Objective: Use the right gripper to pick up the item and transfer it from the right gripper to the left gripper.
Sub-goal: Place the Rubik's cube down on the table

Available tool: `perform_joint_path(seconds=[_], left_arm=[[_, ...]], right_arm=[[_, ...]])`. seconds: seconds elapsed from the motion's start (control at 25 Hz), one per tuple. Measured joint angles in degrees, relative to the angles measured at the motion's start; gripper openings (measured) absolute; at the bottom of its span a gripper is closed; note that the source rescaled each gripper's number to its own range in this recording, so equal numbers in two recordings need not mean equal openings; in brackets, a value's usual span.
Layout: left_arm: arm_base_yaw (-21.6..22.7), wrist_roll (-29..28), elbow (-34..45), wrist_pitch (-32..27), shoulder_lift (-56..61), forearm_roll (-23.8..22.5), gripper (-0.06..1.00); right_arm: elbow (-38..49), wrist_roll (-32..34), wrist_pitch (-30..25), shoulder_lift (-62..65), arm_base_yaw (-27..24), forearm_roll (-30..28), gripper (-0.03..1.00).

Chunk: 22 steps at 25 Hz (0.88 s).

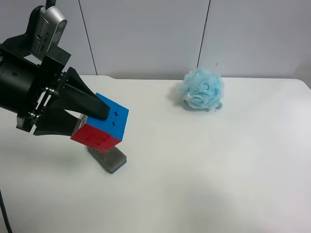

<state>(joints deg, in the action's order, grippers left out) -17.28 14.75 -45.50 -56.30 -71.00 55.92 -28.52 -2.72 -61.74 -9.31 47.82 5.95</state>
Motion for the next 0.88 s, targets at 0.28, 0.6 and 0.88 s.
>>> perform_joint_path(seconds=[0.28, 0.6, 0.88], left_arm=[[0.0, 0.0, 0.0, 0.0, 0.0, -0.12, 0.02], [0.0, 0.71, 0.0, 0.0, 0.0, -0.09, 0.02], [0.0, 1.73, 0.0, 0.0, 0.0, -0.13, 0.02]], right_arm=[[0.11, 1.27, 0.38, 0.4, 0.0, -0.71, 1.0], [0.11, 1.29, 0.38, 0.89, -0.89, -0.63, 1.0], [0.16, 1.49, 0.69, 8.83, -15.27, -0.63, 1.0]])
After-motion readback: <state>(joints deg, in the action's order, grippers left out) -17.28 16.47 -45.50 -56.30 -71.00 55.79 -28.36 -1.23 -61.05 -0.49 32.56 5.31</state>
